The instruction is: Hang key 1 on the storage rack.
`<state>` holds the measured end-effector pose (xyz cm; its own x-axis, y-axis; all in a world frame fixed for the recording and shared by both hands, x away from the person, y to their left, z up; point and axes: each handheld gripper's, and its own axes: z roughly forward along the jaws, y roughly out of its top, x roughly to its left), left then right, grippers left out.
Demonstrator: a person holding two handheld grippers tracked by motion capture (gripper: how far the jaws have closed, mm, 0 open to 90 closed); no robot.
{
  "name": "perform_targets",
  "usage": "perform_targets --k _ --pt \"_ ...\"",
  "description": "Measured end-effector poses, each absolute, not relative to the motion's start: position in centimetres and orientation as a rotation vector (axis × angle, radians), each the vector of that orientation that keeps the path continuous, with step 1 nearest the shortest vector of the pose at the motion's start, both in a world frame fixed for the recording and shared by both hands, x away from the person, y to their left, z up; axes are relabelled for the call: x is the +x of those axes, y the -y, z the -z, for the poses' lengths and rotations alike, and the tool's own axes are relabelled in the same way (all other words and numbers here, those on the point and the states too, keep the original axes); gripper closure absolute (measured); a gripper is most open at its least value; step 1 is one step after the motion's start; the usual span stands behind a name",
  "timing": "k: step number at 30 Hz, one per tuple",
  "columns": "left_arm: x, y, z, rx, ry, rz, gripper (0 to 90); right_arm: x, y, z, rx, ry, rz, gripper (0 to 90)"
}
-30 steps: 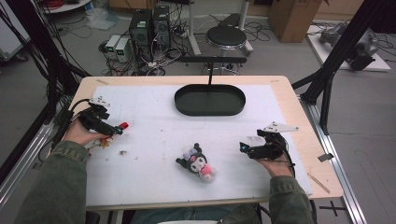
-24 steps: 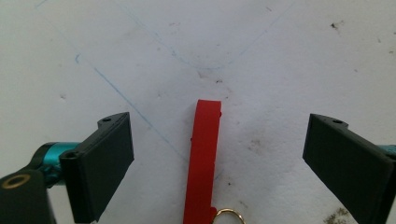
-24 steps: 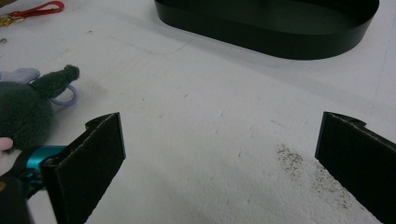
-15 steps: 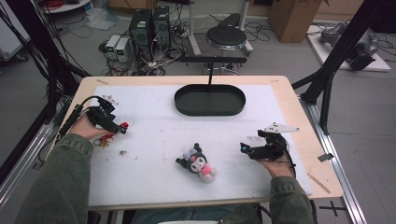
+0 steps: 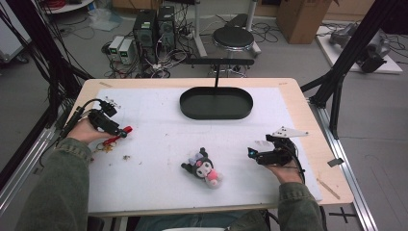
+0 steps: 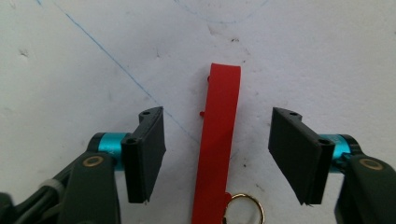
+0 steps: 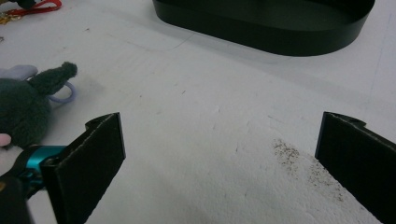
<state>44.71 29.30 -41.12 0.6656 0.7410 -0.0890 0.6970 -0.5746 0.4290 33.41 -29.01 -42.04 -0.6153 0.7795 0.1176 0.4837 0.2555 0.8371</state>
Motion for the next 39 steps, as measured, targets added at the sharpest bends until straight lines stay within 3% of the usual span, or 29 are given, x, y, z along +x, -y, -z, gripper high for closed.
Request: perform_targets --k 3,4,6,12,17,28,39 --pt "44.6 -29.1 41.4 2.493 -1.114 -0.148 44.3 33.4 28.9 42.1 1.16 -2.216 -1.282 0.5" --pt "44.6 -29.0 41.5 2.502 -1.099 -0.149 63.7 33.3 28.8 42.1 1.158 -2.218 -1.281 0.5" --pt "44.6 -29.0 41.4 2.503 -1.098 -0.164 73.8 33.4 28.7 42.2 1.146 -2.222 -1.277 0.5" --pt "44.6 -29.2 41.0 2.484 -1.076 -0.181 74.4 33.4 28.8 42.2 1.145 -2.223 -1.276 0.5" --pt "43.8 -29.5 39.4 2.428 -0.995 -0.269 74.7 33.3 28.8 42.1 1.145 -2.219 -1.281 0.5" --pt "42.2 -30.7 35.7 2.272 -0.943 -0.233 74.6 33.2 28.8 42.1 1.152 -2.206 -1.283 0.4" --pt "40.6 -31.1 30.9 2.236 -0.897 -0.285 74.6 33.3 28.7 42.1 1.148 -2.21 -1.285 0.5"
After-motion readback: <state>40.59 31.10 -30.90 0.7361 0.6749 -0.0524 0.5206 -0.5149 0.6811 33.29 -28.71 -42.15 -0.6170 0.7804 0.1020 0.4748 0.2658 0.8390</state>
